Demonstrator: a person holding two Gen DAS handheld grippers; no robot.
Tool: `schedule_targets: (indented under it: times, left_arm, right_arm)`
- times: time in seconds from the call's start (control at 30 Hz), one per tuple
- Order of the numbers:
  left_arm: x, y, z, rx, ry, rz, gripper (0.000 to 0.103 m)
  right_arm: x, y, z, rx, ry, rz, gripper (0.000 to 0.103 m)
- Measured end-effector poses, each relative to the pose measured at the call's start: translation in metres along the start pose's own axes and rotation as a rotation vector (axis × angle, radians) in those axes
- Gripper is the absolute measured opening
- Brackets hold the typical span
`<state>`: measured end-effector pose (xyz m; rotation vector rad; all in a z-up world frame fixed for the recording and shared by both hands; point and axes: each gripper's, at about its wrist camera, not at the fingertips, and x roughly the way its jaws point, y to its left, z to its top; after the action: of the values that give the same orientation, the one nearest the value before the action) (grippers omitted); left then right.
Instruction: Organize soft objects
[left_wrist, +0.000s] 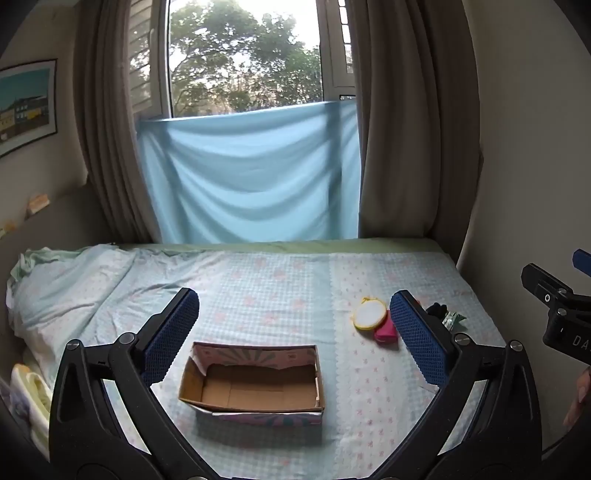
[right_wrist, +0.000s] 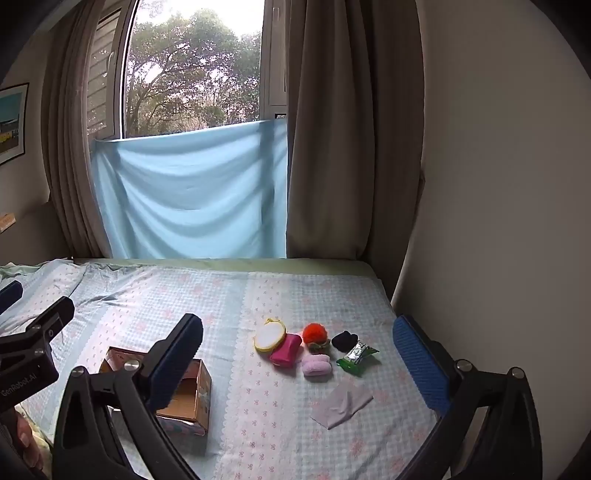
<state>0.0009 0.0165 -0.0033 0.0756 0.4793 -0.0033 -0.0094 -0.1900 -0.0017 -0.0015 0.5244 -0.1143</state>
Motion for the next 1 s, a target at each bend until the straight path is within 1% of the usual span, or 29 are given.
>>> schedule_targets:
  times: [0.3, 1.0]
  left_arm:
    - [0.006, 0.006, 0.002, -0.005, 0.008, -0.011, 0.103]
    - [0.018, 0.011, 0.005, -0.005, 0.011, -0.031, 0.103]
  right_arm:
    - [0.001, 0.01, -0.003, -0.008, -0.008, -0.022, 0.103]
    - [0.002, 0.017, 0.0, -0.006, -0.005, -0.028, 0.103]
